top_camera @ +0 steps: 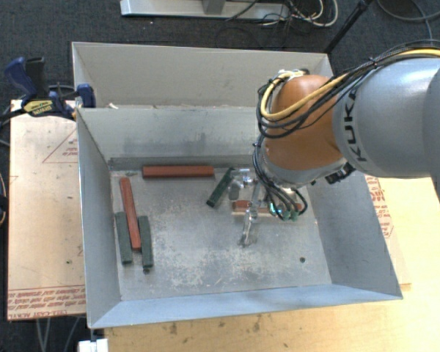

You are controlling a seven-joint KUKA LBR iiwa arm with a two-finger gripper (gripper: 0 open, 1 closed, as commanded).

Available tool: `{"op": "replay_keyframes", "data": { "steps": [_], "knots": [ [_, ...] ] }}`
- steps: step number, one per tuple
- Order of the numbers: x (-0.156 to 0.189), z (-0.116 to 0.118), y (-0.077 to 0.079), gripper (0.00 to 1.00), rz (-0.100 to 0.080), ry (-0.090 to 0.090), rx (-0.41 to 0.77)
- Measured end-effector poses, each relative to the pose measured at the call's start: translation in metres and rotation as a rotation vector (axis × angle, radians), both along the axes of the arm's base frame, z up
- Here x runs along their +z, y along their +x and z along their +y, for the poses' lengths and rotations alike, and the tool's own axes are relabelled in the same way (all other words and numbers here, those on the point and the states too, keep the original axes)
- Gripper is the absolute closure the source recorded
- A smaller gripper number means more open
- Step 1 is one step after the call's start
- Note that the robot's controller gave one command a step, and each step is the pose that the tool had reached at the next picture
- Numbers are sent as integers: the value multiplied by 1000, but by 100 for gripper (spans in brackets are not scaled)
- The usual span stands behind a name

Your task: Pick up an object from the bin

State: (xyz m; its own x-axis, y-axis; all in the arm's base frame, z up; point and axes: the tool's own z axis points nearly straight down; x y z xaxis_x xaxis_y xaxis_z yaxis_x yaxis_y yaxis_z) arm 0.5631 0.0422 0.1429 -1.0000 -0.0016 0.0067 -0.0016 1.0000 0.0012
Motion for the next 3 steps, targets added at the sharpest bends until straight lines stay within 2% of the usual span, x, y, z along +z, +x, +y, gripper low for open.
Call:
{"op": "replay_keyframes", "data": {
  "steps": [1,2,3],
  "knots": [
    [4,0,2,0,-7,0,-1],
    [-26,-43,22,0,-14,2,-29],
    [-48,-65,32,0,-8,-5,-52]
  ]
}}
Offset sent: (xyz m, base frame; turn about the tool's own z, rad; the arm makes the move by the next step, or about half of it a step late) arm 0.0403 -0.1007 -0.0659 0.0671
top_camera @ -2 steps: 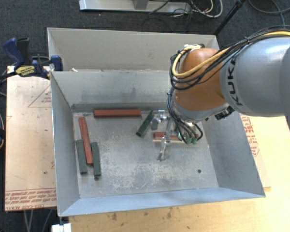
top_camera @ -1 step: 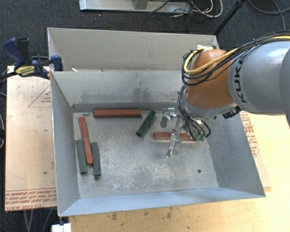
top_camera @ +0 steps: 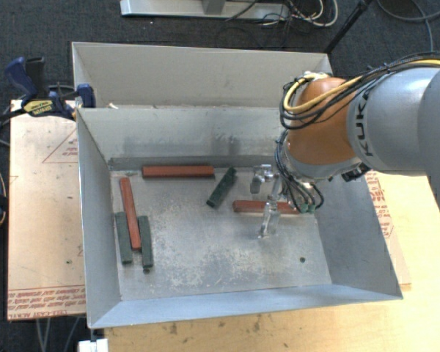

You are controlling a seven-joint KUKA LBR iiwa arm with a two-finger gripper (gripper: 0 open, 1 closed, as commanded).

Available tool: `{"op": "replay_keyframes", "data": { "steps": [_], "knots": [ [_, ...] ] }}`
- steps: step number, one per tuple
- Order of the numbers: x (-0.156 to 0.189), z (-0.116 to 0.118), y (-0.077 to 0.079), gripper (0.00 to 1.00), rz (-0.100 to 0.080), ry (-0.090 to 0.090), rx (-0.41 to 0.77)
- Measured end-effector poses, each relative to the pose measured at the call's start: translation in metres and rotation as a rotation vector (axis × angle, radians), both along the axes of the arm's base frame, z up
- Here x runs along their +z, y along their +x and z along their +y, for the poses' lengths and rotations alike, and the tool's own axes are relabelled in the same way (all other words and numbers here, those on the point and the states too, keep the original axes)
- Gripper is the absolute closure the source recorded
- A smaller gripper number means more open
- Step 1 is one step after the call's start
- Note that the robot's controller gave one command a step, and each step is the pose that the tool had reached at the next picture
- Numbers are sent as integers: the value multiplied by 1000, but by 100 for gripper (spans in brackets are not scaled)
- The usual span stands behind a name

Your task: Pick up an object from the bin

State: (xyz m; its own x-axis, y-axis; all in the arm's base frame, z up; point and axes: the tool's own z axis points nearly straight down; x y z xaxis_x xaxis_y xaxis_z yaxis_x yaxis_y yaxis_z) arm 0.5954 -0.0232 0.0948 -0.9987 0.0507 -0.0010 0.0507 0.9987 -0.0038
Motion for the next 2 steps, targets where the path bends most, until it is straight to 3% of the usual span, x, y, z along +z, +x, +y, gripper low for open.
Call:
{"op": "replay_keyframes", "data": {
  "steps": [1,2],
  "knots": [
    [-12,-24,16,100,-2,5,1],
    [-12,-24,16,100,-2,5,1]
  ]
}}
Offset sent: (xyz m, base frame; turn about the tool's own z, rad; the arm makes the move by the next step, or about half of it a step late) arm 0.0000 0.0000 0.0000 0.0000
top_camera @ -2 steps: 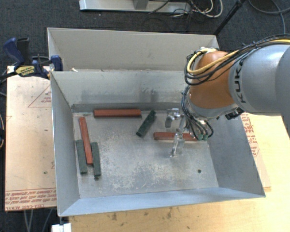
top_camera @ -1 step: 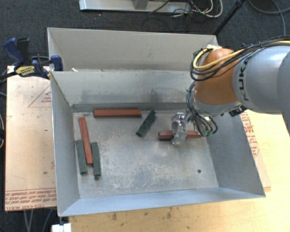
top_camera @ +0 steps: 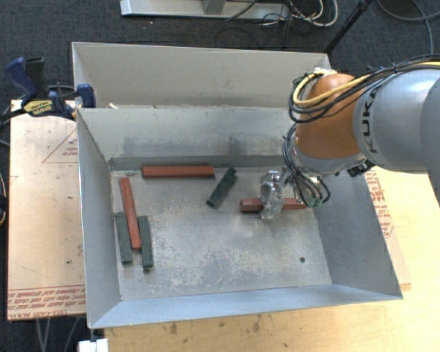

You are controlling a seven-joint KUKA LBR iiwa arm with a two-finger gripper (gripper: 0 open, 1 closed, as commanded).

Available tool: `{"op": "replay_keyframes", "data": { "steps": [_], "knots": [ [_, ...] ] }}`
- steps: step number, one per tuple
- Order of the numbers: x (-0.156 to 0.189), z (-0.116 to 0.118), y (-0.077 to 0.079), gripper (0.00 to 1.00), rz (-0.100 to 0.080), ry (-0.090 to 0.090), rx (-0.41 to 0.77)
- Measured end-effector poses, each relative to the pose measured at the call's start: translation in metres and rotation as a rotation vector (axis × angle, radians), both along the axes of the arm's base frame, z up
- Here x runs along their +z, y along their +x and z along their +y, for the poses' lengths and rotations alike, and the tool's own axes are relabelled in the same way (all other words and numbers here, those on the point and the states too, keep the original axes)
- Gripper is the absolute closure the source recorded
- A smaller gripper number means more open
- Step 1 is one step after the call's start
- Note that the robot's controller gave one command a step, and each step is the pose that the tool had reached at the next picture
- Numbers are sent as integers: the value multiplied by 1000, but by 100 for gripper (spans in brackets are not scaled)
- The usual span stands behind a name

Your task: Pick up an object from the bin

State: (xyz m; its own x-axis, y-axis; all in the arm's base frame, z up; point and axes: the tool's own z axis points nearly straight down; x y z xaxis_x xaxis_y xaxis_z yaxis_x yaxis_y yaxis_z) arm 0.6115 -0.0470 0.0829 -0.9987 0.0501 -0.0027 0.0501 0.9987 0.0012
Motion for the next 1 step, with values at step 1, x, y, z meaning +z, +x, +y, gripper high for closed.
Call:
{"op": "replay_keyframes", "data": {
  "steps": [1],
  "knots": [
    [159,26,-2,100,-5,-1,145]
  ]
}}
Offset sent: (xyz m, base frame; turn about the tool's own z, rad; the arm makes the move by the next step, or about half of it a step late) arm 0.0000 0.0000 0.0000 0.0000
